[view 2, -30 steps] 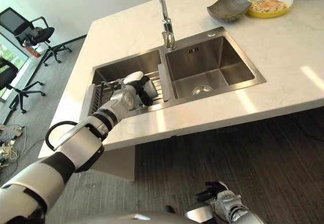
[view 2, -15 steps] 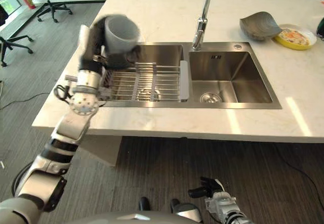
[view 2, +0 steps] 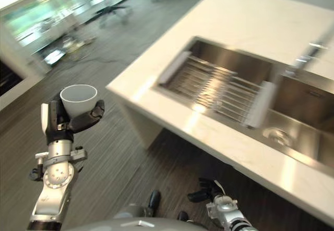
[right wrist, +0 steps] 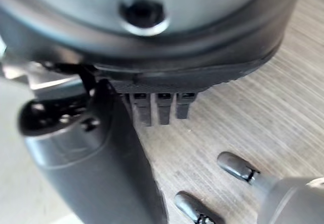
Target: Place the dishes in the dishwasher.
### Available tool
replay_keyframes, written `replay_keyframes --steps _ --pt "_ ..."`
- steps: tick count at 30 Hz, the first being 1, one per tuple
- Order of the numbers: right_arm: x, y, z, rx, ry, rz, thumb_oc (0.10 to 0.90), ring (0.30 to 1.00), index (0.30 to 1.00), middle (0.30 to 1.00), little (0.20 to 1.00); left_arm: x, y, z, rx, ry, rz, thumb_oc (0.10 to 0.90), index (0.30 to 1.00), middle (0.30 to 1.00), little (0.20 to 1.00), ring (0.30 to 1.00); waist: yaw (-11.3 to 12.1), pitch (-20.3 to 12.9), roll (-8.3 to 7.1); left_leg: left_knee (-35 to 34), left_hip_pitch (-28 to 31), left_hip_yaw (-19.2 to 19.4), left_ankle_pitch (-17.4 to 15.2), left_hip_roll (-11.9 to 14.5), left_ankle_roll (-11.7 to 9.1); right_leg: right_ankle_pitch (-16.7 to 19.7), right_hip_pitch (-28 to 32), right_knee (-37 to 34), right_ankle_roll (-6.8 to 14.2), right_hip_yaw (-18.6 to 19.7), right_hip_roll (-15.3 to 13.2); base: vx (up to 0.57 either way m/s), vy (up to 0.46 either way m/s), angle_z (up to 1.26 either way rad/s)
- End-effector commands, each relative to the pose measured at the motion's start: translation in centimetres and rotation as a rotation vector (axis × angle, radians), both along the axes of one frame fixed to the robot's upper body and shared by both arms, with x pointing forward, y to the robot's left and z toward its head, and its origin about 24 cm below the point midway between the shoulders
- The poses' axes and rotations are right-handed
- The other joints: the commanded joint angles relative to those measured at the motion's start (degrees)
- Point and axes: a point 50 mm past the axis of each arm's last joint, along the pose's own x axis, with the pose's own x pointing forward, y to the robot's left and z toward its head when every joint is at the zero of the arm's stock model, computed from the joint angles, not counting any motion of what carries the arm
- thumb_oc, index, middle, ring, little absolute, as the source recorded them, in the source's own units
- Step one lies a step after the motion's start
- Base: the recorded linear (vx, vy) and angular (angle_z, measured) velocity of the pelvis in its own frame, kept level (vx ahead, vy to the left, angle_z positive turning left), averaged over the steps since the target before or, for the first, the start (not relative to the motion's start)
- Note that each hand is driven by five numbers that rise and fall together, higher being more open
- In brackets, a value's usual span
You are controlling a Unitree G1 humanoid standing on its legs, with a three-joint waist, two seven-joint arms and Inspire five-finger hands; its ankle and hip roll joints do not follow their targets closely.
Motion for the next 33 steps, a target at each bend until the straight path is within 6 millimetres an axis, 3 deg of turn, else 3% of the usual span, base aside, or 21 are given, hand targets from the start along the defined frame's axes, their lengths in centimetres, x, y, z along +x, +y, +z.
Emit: replay_keyframes --steps 1,2,3,4,5,6,8,11,12,14,16,18,20,21,23,24,25,26,27,28,33 --pt "4.2 0.0 1.7 -0.007 -0.139 0.018 0.800 0.900 0.900 0.900 0.900 1.0 1.2 9.8 0.098 -0.506 0.026 0.400 0.300 0.300 0.300 0.300 0.99 1.34 -0.37 2.31 -0.16 12.89 -9.61 7.32 3.97 -1.65 -2.57 0.11 6.19 -0.88 -5.83 -0.15 -0.044 1.98" --pt "4.2 0.0 1.8 -0.008 -0.141 0.017 0.800 0.900 0.900 0.900 0.900 1.0 1.1 9.8 0.096 -0.507 0.025 0.400 0.300 0.300 0.300 0.300 0.63 1.22 -0.28 2.69 -0.87 12.44 -9.31 7.12 4.11 -1.27 -2.87 0.11 6.28 -1.39 -5.92 -0.24 -0.154 1.63" --pt "2.9 -1.1 1.3 -0.023 -0.104 -0.012 0.800 0.900 0.900 0.900 0.900 1.3 0.7 10.6 0.106 -0.539 0.013 0.400 0.300 0.300 0.300 0.300 -2.52 0.49 -1.81 8.43 0.96 24.03 -14.17 10.31 5.06 -2.37 -3.37 0.14 5.53 -5.41 -6.80 -0.27 -0.146 1.77" --pt "1.6 -1.4 0.8 -0.020 -0.059 -0.027 0.800 0.900 0.900 0.900 0.900 1.5 0.4 10.8 0.113 -0.550 0.003 0.400 0.300 0.300 0.300 0.300 -4.23 0.03 -2.31 11.84 1.96 29.83 -16.07 11.89 5.40 -2.19 -3.77 0.29 4.85 -8.15 -7.20 -0.23 -0.167 2.28" --pt "1.5 -1.3 0.7 -0.019 -0.057 -0.025 0.800 0.900 0.900 0.900 0.900 1.5 0.4 10.8 0.115 -0.547 0.004 0.400 0.300 0.300 0.300 0.300 -4.39 -0.05 -2.28 12.63 1.79 29.66 -16.85 12.10 5.27 -2.62 -3.51 0.32 4.79 -8.32 -7.04 -0.18 -0.045 3.22" --pt "0.4 -1.8 0.4 -0.026 -0.023 -0.048 0.800 0.900 0.900 0.900 0.900 1.5 0.1 11.2 0.132 -0.563 -0.006 0.400 0.300 0.300 0.300 0.300 -5.74 -0.56 -2.87 15.20 3.95 34.35 -18.16 13.29 5.07 -1.88 -3.92 0.42 4.30 -11.26 -7.86 -0.09 0.015 3.58" --pt "-0.2 -2.2 0.2 -0.012 -0.013 -0.126 0.800 0.900 0.900 0.900 0.900 1.5 -0.1 11.1 0.170 -0.555 -0.032 0.400 0.300 0.300 0.300 0.300 -7.58 -1.93 -3.22 18.73 10.03 38.23 -20.14 16.37 3.01 -0.26 -3.33 0.76 3.94 -17.50 -9.49 -0.09 0.180 2.34" --pt "-0.3 -1.8 0.1 0.002 -0.019 -0.149 0.800 0.900 0.900 0.900 0.900 1.4 0.1 10.3 0.169 -0.519 -0.035 0.400 0.300 0.300 0.300 0.300 -8.54 -2.87 -2.94 13.77 13.47 39.82 -19.61 17.70 1.97 1.11 -2.26 0.87 4.72 -20.61 -10.53 0.00 0.222 0.96" --pt "-3.4 -5.6 0.1 -0.104 0.070 -0.168 0.800 0.900 0.900 0.900 0.900 1.7 0.5 10.3 0.186 -0.505 -0.031 0.400 0.300 0.300 0.300 0.300 -9.28 -3.26 -2.91 10.76 14.03 40.24 -18.69 18.28 1.90 1.97 -1.97 0.99 5.48 -21.55 -11.15 0.03 0.230 0.95" --pt "-0.3 -2.7 0.4 -0.031 -0.034 -0.118 0.800 0.900 0.900 0.900 0.900 1.3 0.7 9.5 0.159 -0.480 -0.008 0.400 0.300 0.300 0.300 0.300 -8.28 -3.85 -2.49 6.16 14.65 40.63 -18.41 18.06 2.22 3.65 -1.66 1.16 6.30 -23.03 -12.46 0.01 0.292 0.63" --pt "-5.1 -2.3 -1.2 -0.060 0.112 -0.113 0.800 0.900 0.900 0.900 0.900 1.5 1.0 9.4 0.184 -0.464 0.020 0.400 0.300 0.300 0.300 0.300 -10.32 -3.34 -2.23 1.65 15.72 41.90 -18.41 15.85 4.15 5.83 -2.99 2.32 8.03 -22.29 -13.84 -0.04 0.328 0.33" --pt "-1.1 -0.3 -0.5 -0.027 -0.004 -0.096 0.800 0.900 0.900 0.900 0.900 0.9 1.5 8.4 0.216 -0.406 0.054 0.400 0.300 0.300 0.300 0.300 -8.97 -2.98 -2.72 1.16 14.60 40.36 -19.25 14.57 5.51 6.98 -3.51 3.04 8.72 -21.02 -14.69 -0.05 0.249 0.50" --pt "0.0 0.6 -0.3 -0.002 -0.034 -0.091 0.800 0.900 0.900 0.900 0.900 0.9 1.4 7.8 0.212 -0.368 0.016 0.400 0.300 0.300 0.300 0.300 -9.01 -2.79 -3.53 0.76 14.48 39.13 -20.41 14.05 6.22 7.07 -4.25 4.43 9.58 -18.48 -15.01 0.02 0.164 0.25" --pt "-2.5 1.0 -1.2 -0.011 0.032 -0.083 0.800 0.900 0.900 0.900 0.900 1.4 1.2 7.7 0.207 -0.370 0.010 0.400 0.300 0.300 0.300 0.300 -11.50 -2.03 -3.18 0.74 14.98 38.68 -21.15 13.80 6.67 6.57 -6.08 6.11 10.32 -13.70 -14.73 0.08 0.187 0.24" --pt "2.1 2.7 0.5 0.031 -0.127 -0.034 0.800 0.900 0.900 0.900 0.900 1.7 1.1 7.4 0.188 -0.356 0.006 0.400 0.300 0.300 0.300 0.300 -15.14 -1.09 -3.56 0.74 14.44 35.57 -20.26 12.50 7.38 5.01 -11.35 7.79 10.80 4.55 -10.50 0.04 0.185 0.81" --pt "2.0 2.9 0.6 0.048 -0.134 -0.053 0.800 0.900 0.900 0.900 0.900 1.8 0.8 7.6 0.173 -0.375 -0.014 0.400 0.300 0.300 0.300 0.300 -15.85 -1.03 -3.62 0.74 14.27 33.81 -20.39 11.86 7.46 4.78 -11.89 7.45 11.47 10.51 -9.32 0.03 0.196 1.20" --pt "-1.0 2.6 -0.7 0.010 -0.021 -0.019 0.800 0.900 0.900 0.900 0.900 2.3 0.6 7.7 0.187 -0.371 -0.031 0.400 0.300 0.300 0.300 0.300 -16.46 -0.90 -3.61 0.74 14.61 33.53 -20.57 11.35 7.72 5.98 -11.21 6.64 11.29 10.50 -10.09 0.06 0.225 1.17" --pt "-2.5 1.9 -1.4 -0.026 0.060 -0.002 0.800 0.900 0.900 0.900 0.900 2.7 0.0 8.0 0.203 -0.382 -0.052 0.400 0.300 0.300 0.300 0.300 -16.06 -0.70 -3.54 0.74 14.80 33.60 -20.83 10.61 8.32 7.05 -10.17 5.42 11.08 7.76 -11.05 0.00 0.160 1.01" --pt "-0.2 3.4 -0.7 -0.010 -0.025 0.017 0.800 0.900 0.900 0.900 0.900 2.2 0.5 7.7 0.210 -0.365 -0.032 0.400 0.300 0.300 0.300 0.300 -14.53 -0.75 -3.76 0.74 14.38 33.37 -20.68 10.18 8.75 6.99 -9.22 4.47 11.10 6.40 -11.08 -0.03 0.080 0.44" --pt "0.7 4.1 -0.5 0.020 -0.043 -0.007 0.800 0.900 0.900 0.900 0.900 2.0 0.8 7.2 0.207 -0.344 -0.018 0.400 0.300 0.300 0.300 0.300 -13.81 -1.27 -4.21 0.74 14.22 33.29 -20.54 10.02 8.87 6.98 -8.55 3.90 11.22 6.58 -10.93 -0.01 0.018 -0.49" --pt "-2.2 3.4 -1.4 0.046 0.039 -0.097 0.800 0.900 0.900 0.900 0.900 2.7 -1.3 7.3 0.207 -0.324 -0.137 0.400 0.300 0.300 0.300 0.300 -14.23 -3.75 -6.94 0.74 15.30 33.51 -20.96 9.85 9.13 6.93 -5.76 2.58 11.58 6.51 -10.56 0.01 0.007 -0.22"
